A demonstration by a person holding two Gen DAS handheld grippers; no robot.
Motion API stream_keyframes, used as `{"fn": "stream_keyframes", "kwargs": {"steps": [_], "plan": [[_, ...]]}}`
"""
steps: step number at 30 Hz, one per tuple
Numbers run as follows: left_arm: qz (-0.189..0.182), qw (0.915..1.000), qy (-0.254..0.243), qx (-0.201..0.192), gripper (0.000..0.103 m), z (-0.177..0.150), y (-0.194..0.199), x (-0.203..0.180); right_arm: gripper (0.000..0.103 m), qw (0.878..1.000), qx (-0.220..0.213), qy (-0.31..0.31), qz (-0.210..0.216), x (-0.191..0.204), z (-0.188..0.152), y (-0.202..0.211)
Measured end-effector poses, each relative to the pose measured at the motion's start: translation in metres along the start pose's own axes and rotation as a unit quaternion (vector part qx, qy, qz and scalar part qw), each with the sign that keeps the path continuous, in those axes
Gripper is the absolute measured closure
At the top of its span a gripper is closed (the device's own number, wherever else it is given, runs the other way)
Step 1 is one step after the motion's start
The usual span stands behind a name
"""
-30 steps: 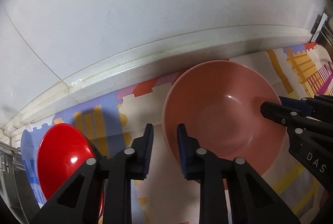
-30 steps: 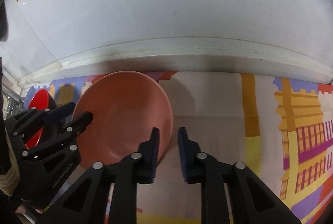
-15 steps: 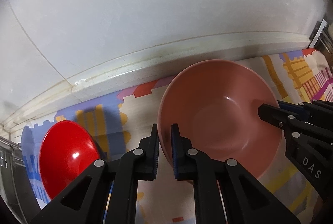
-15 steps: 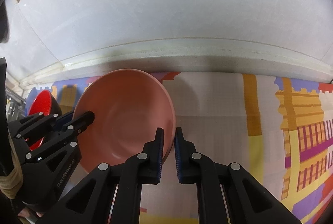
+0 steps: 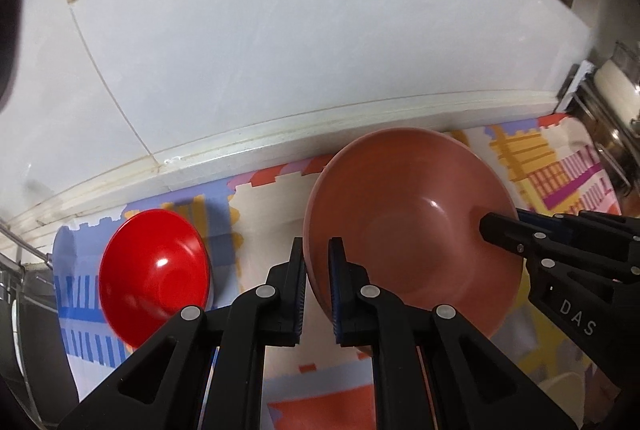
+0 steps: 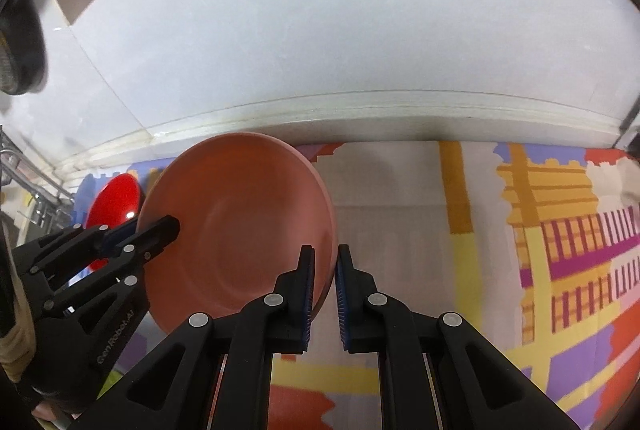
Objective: Organize plates and bowls
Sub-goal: 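Lift the pink bowl and carry it over the white bowl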
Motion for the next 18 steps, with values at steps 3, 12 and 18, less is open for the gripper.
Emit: {"fn": "stream_keyframes", "kwargs": {"steps": [3, 12, 18], "plan": [[-0.007, 0.9999, -0.003, -0.007, 0.091, -0.004, 0.016, -0.007, 0.091, 1.0, -0.009, -0.006, 0.0, -0.004, -0.007, 0.02], [-0.033, 0.9993, -0.006, -0.017, 0.091, -0.029, 0.056, -0.038, 0.091, 0.999, -0.032, -0.021, -0.007, -0.019, -0.034, 0.07], [-0.048, 0.9986, -0.01, -0.021, 0.091, -0.048, 0.076, -0.06, 0.091, 0.998, -0.044, -0.039, -0.01, -0.033, -0.056, 0.093]]}}
Point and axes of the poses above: each gripper's, at about its wrist camera, not at the fingertips, and y roughly against the way its jaws point, x to its left, z to its top, the point moved 9 cm from there along -y, roughly the way its jaws point, and after that the axes turned 4 degrees about -z, right-handed, at the moved point
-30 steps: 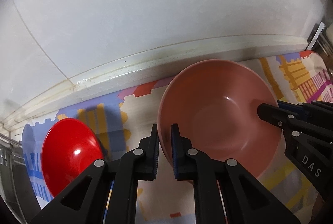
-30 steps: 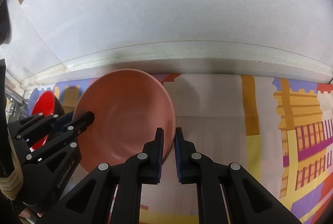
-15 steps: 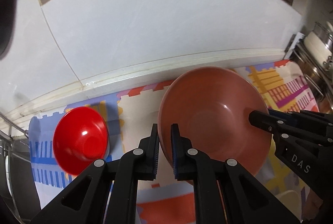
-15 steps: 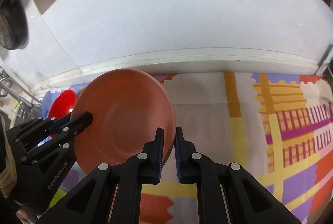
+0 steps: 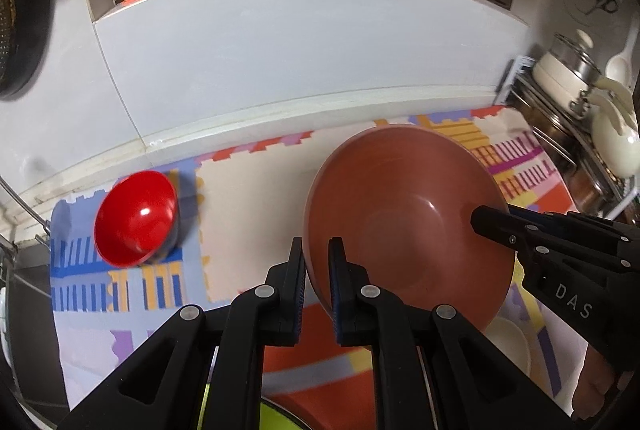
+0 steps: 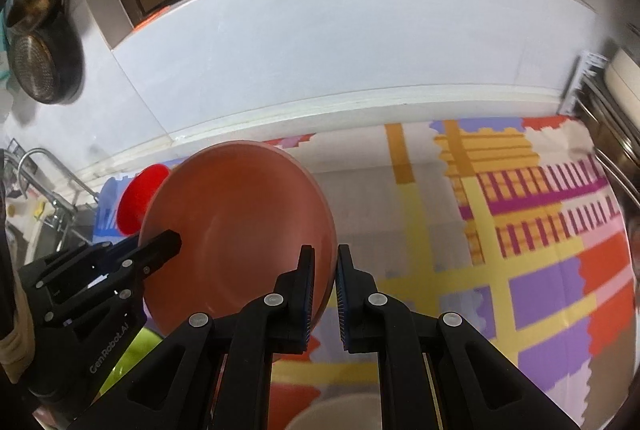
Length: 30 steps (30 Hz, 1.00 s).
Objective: Organize plates and bowls
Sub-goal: 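Lift the pink bowl and carry it over the white bowl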
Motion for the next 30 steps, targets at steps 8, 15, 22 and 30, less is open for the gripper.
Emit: {"fn": "stream_keyframes", "kwargs": {"steps": [8, 15, 22, 30], "plan": [[-0.018, 0.9997, -0.013, 0.003, 0.091, -0.028, 0.018, -0.034, 0.091, 1.0, -0.012, -0.003, -0.02, -0.016, -0.034, 0.037], [-0.035, 0.9991, -0.022, 0.011, 0.091, -0.048, 0.026, -0.06, 0.091, 0.999, -0.009, -0.016, -0.03, -0.034, -0.063, 0.057], [-0.044, 0.9982, -0.032, 0.026, 0.091, -0.067, 0.027, -0.08, 0.091, 0.999, -0.004, -0.03, -0.041, -0.051, -0.087, 0.07], [-0.047, 0.9972, -0.035, 0.045, 0.091, -0.086, 0.023, -0.094, 0.091, 0.998, 0.009, -0.041, -0.044, -0.065, -0.108, 0.074]]}}
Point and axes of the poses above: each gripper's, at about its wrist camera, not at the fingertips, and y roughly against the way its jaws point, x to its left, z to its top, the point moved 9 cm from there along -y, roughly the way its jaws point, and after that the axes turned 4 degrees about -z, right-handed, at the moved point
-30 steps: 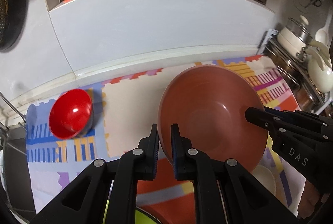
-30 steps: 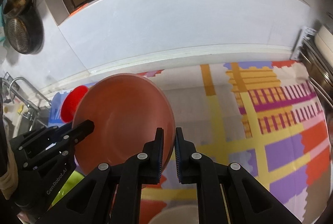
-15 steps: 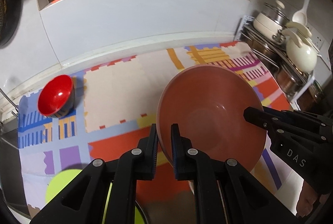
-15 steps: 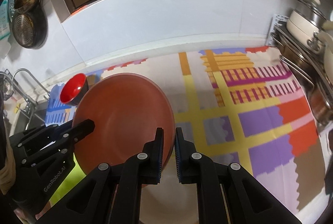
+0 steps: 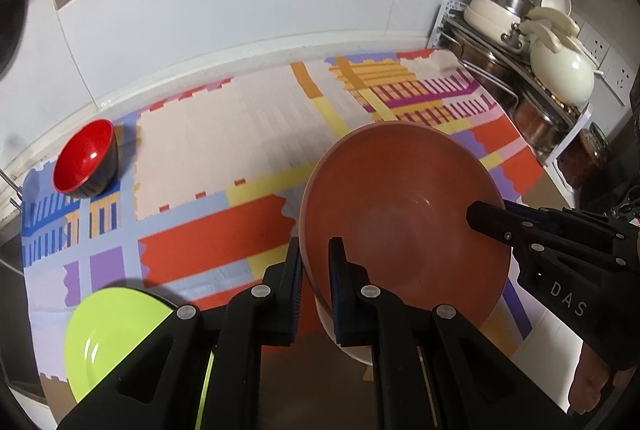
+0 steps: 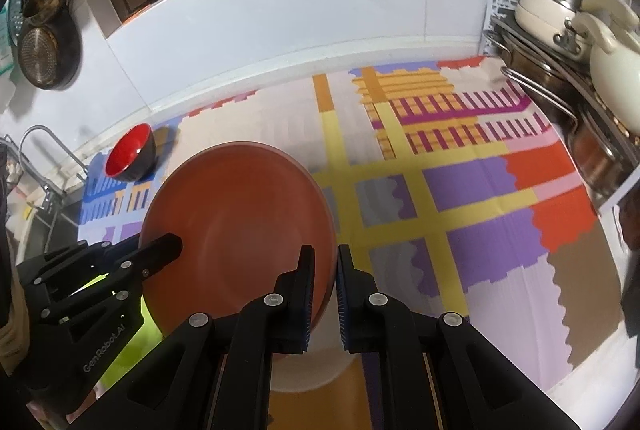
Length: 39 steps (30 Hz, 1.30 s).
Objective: Organize plates and bowls
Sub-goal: 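Lift the pink bowl and carry it over the white bowl, then lower the pink bowl into the white bowl and open both tools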
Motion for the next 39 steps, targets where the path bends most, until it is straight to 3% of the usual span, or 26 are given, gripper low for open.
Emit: {"fn": "stream_keyframes", "kwargs": {"steps": [27, 32, 35, 37, 39], "plan": [[0.014, 0.997, 0.01, 0.075, 0.087, -0.045, -0.041, -0.008, 0.091, 0.997, 0.074, -0.004, 0.011, -0.019, -0.045, -0.036], [0.013, 0.9969, 0.011, 0.077, 0.081, -0.047, -0.043, -0.007, 0.09, 0.997, 0.08, -0.002, 0.014, -0.017, -0.048, -0.04], [0.011, 0.9971, 0.01, 0.074, 0.069, -0.046, -0.042, -0.008, 0.09, 0.997, 0.081, -0.001, 0.016, -0.015, -0.049, -0.041], [0.016, 0.9975, 0.007, 0.068, 0.058, -0.044, -0.04, -0.008, 0.081, 0.997, 0.08, 0.006, 0.009, -0.015, -0.049, -0.041], [0.019, 0.998, 0.005, 0.06, 0.055, -0.042, -0.037, -0.008, 0.072, 0.997, 0.078, 0.007, 0.005, -0.016, -0.049, -0.04]]}}
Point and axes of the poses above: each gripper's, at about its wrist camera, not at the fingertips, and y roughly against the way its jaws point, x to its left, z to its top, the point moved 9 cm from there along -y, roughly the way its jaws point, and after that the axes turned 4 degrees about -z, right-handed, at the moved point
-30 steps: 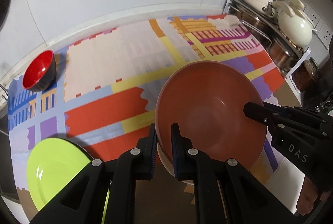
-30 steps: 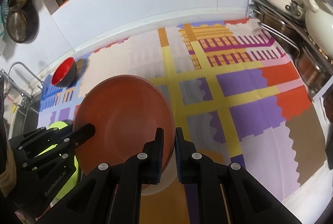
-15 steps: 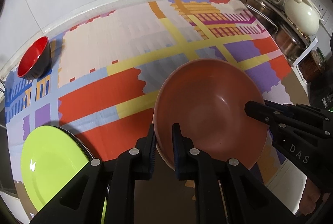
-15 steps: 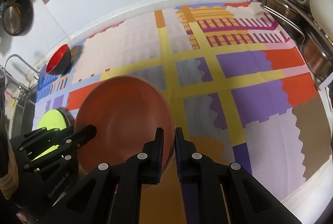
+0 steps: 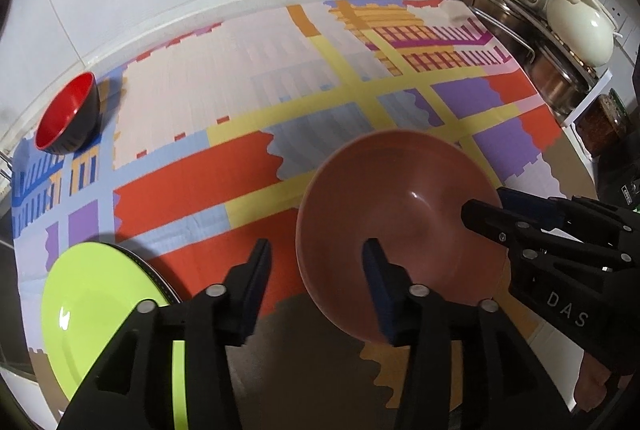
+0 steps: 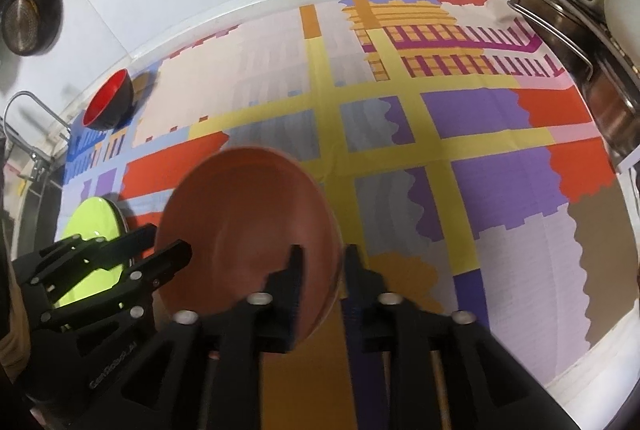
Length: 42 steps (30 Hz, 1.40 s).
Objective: Organize plates and bowls
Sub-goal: 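Lower the pink bowl into the white bowl and open both tools, then move both tools to the rim of the red bowl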
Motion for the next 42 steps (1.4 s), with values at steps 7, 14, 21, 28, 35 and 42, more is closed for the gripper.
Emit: {"fn": "stream_keyframes", "kwargs": {"steps": [7, 14, 21, 28, 35, 42], "plan": [[0.016, 0.9993, 0.007, -0.034, 0.042, 0.009, 0.013, 0.009, 0.072, 1.0, -0.015, 0.004, -0.008, -0.001, 0.002, 0.007], [0.032, 0.9976, 0.016, -0.06, 0.037, 0.012, 0.028, 0.026, 0.068, 0.999, -0.04, 0.011, -0.017, 0.004, 0.008, 0.02], [0.044, 0.9946, 0.027, -0.09, 0.026, 0.01, 0.051, 0.048, 0.067, 0.998, -0.061, 0.029, -0.018, 0.021, 0.014, 0.03], [0.064, 0.9905, 0.037, -0.115, 0.022, 0.004, 0.072, 0.078, 0.062, 0.995, -0.084, 0.045, -0.015, 0.049, 0.019, 0.04], [0.084, 0.9852, 0.051, -0.141, 0.021, -0.004, 0.099, 0.113, 0.062, 0.993, -0.103, 0.062, -0.006, 0.083, 0.024, 0.049], [0.102, 0.9795, 0.065, -0.161, 0.017, -0.011, 0.123, 0.149, 0.049, 0.99, -0.124, 0.074, 0.003, 0.121, 0.028, 0.057]]}}
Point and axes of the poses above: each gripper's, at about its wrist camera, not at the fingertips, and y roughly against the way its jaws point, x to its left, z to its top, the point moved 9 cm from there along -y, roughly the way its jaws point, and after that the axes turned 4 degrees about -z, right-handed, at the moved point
